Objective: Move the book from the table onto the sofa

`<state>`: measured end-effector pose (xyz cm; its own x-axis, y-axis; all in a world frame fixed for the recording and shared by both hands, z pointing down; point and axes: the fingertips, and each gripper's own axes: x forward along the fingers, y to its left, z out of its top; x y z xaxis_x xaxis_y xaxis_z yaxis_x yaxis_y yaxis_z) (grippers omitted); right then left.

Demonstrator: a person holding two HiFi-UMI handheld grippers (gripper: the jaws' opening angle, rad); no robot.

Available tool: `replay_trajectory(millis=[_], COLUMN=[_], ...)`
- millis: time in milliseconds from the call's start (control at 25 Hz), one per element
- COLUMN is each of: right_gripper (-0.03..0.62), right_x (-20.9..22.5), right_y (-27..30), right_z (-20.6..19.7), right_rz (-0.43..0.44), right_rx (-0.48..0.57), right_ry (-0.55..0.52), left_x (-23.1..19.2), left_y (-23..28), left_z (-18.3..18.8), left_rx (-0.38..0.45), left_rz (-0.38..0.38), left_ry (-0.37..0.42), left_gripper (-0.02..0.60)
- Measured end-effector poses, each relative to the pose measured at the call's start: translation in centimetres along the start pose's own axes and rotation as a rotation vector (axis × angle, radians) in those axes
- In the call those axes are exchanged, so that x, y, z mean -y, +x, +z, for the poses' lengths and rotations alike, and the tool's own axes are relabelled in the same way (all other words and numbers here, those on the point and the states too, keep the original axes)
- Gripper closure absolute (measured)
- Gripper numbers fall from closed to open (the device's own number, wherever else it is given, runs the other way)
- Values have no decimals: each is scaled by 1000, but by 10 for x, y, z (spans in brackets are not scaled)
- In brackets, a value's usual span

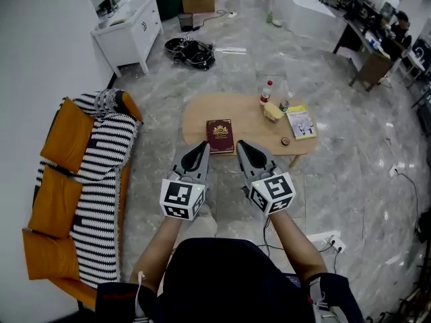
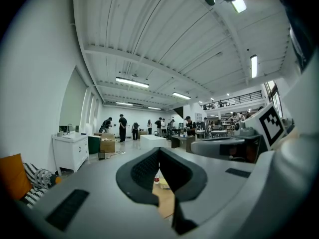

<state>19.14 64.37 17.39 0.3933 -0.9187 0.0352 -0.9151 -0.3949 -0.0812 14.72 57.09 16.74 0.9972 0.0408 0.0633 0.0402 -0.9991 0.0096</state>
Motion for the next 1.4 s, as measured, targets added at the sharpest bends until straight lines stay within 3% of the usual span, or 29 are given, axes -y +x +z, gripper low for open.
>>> replay_trajectory(millis=[320,760,1200,1400], right_gripper=[588,588,588,588], right_x=[31,67,90,108], right_y=[80,170,202,208], right_z=[4,-42,-89,-118], right_rz=[-24,-90,-98,-89], right_rx=[-25,-139,-262,-327], right_ry=[8,38,35,35], left_x=[-62,-143,-170,-168], left_y=[54,106,127,141], left_z=[-5,-52,-92,-115], left_rx=[-31,-127,-149,-150], left_rz=[-25,-71,-99,-133], left_ry=[-27,-112,-113,-154], left_gripper=[566,566,566,566])
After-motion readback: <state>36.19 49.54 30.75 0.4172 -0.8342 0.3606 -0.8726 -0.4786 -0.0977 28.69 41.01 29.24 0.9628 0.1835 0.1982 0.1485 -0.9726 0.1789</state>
